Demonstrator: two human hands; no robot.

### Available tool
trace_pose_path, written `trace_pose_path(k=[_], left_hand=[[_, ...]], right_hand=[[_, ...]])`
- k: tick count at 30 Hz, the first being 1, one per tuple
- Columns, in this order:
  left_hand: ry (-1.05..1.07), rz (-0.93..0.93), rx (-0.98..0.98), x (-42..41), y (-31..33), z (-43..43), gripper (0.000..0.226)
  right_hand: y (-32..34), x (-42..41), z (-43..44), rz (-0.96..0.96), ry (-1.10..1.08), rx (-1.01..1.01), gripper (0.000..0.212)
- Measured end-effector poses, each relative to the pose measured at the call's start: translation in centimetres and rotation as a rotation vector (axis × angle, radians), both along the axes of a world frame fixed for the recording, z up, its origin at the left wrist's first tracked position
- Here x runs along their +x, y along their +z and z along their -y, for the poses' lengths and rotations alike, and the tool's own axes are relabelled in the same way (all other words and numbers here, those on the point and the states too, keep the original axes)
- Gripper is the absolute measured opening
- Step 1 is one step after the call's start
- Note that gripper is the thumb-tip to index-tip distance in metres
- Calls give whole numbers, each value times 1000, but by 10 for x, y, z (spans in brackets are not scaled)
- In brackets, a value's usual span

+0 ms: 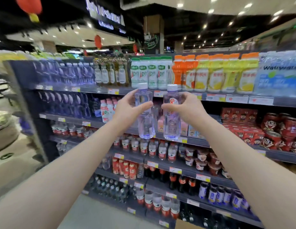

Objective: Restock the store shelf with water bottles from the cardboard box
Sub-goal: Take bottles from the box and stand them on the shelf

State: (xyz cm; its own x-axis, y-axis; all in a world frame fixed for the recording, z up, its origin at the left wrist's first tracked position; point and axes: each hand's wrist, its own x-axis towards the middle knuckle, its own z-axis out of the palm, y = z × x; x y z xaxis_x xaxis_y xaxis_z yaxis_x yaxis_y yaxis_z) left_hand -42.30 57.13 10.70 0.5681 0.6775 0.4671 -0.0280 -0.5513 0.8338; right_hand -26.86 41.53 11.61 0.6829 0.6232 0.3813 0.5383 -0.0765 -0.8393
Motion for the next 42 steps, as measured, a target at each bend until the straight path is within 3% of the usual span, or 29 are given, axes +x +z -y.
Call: trace_pose_path(k=[12, 18, 27, 33, 38, 42], left_hand=[[205, 58, 64, -122, 69, -70, 87], [276, 128, 16, -169, 83, -149, 73], [289, 145, 67, -230, 117, -305, 64], [240, 99, 73, -258, 129, -404, 78], [219, 106, 73, -254, 131, -472, 70], [187, 133, 44, -242, 130, -526, 81]], right_hand=[[89, -94, -103, 131, 202, 21, 101], [112, -136, -178, 142, 282, 36, 90], [142, -194, -323, 147, 233, 77, 92], [152, -214, -417, 156, 209, 79, 97], [155, -212, -490, 156, 195, 68, 99], [151, -201, -547, 174, 194, 58, 103]])
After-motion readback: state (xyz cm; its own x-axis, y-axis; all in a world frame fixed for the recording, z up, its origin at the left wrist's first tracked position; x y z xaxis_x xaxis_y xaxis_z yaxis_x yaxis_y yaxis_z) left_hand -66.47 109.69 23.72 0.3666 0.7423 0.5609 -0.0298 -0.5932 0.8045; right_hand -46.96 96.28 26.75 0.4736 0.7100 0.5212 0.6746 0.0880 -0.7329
